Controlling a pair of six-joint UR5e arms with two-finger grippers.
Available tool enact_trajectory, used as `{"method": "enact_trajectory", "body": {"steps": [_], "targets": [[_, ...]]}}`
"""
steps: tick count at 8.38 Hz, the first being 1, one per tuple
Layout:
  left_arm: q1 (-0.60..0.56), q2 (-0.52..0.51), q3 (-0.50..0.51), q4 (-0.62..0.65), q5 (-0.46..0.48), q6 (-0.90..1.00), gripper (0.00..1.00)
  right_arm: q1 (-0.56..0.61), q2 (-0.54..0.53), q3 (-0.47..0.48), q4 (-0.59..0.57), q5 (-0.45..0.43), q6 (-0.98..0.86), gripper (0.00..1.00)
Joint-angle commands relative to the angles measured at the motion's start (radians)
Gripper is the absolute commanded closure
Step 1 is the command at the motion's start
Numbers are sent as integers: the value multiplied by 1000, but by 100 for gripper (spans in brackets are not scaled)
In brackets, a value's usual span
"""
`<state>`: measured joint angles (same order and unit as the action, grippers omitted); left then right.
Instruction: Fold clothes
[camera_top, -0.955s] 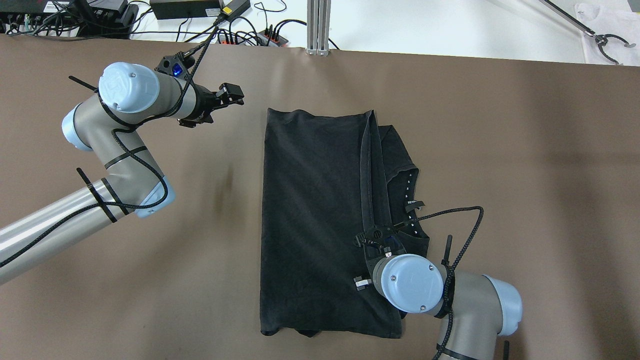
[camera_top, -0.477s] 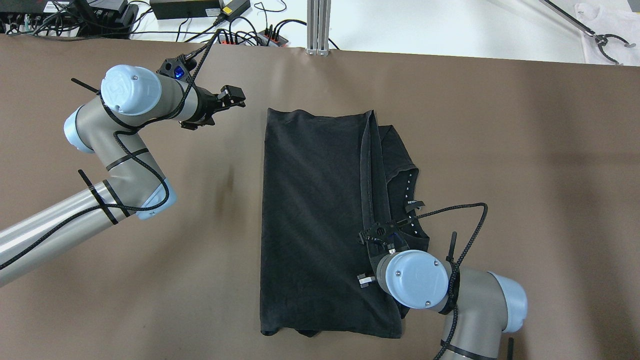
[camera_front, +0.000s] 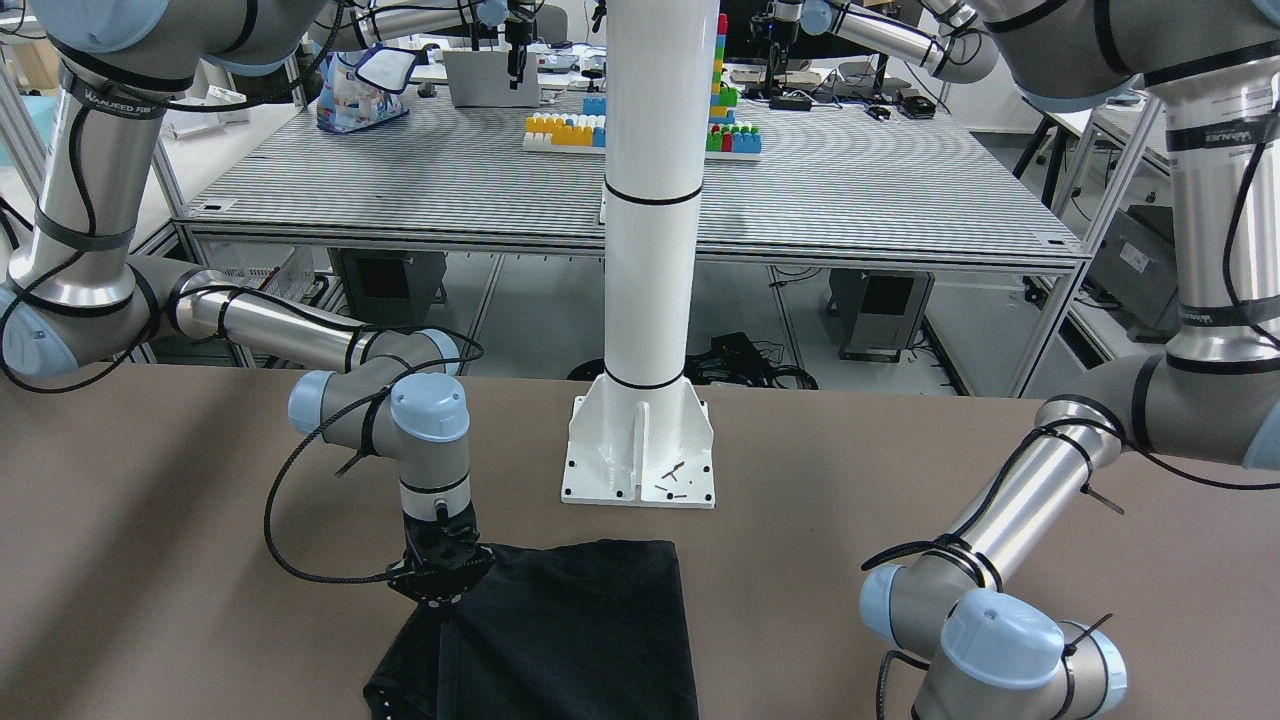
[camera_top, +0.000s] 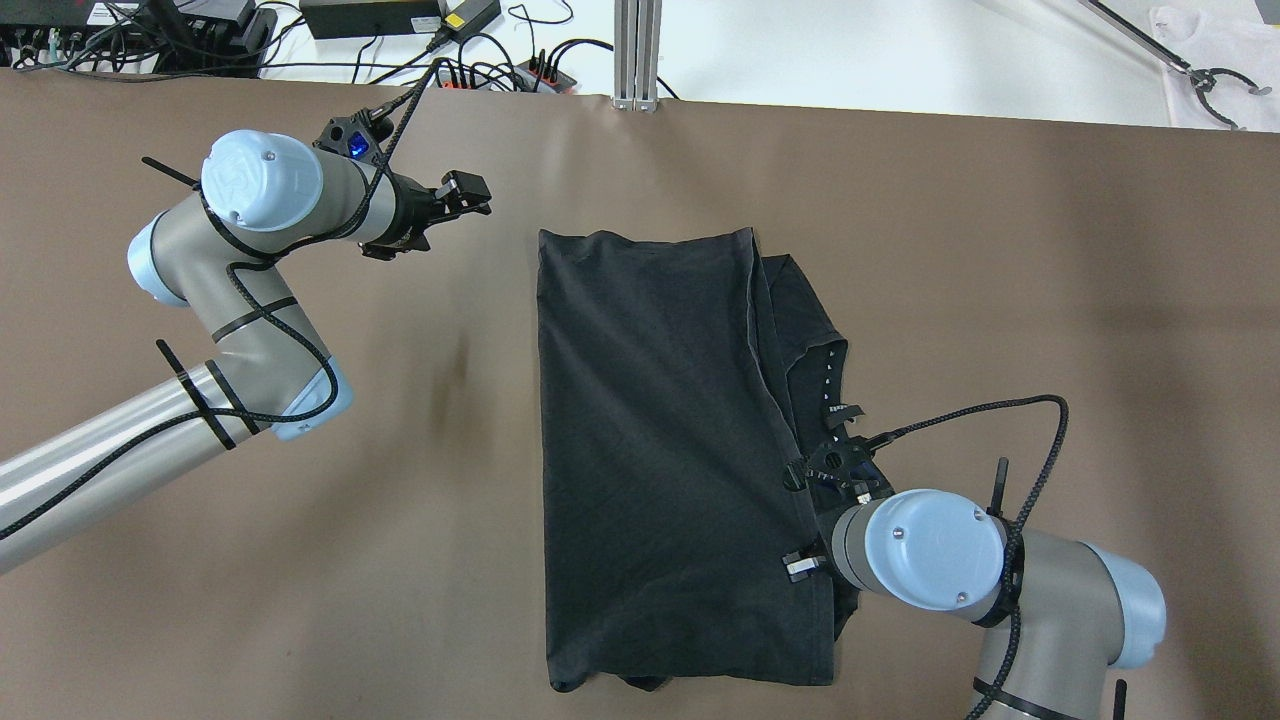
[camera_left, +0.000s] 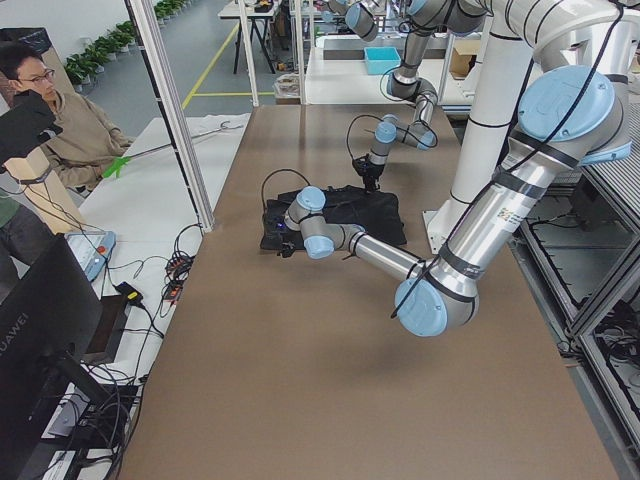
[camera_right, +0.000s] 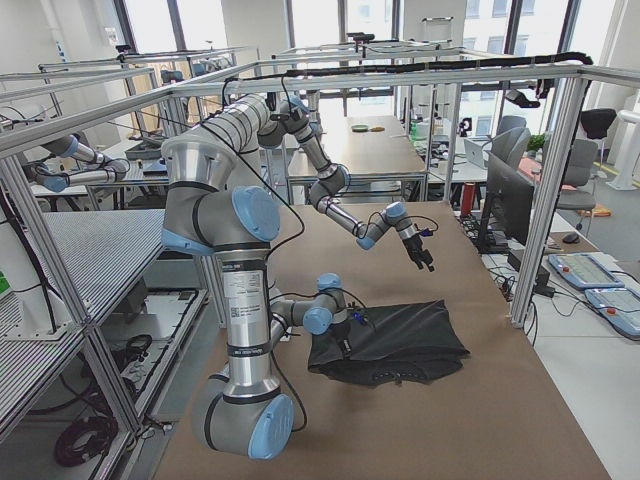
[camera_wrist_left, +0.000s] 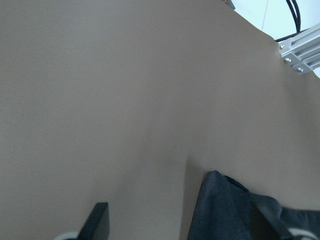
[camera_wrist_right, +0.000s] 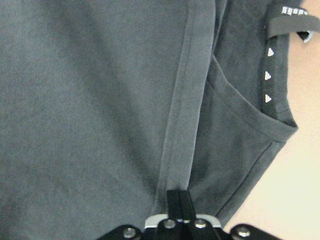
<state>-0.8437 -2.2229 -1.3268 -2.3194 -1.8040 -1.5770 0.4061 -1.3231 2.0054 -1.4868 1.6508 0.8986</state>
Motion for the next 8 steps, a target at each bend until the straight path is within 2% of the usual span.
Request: {"method": "enact_trajectory", "body": {"steps": [1,2,3,6,7,8], "targets": [[0,0,-2,0,0,-4,0,-12,-19,13,0,-14,34,100],[2,0,-3,0,0,-18,0,-6,-19,7,0,-8,19,81],[2,0,-5,0,0,-20,0,2,-25,7,0,-8,-4,5],[2,0,-3,0,-2,-20,0,48,42,-4,-4,-14,-7,5],[2,3,-2,0,-2,-18,0,80,80,-42,-3,-16,-9,5],[0,8,-3,0,-2,-18,0,104,143,-121,-1,-16,-7,5]]}}
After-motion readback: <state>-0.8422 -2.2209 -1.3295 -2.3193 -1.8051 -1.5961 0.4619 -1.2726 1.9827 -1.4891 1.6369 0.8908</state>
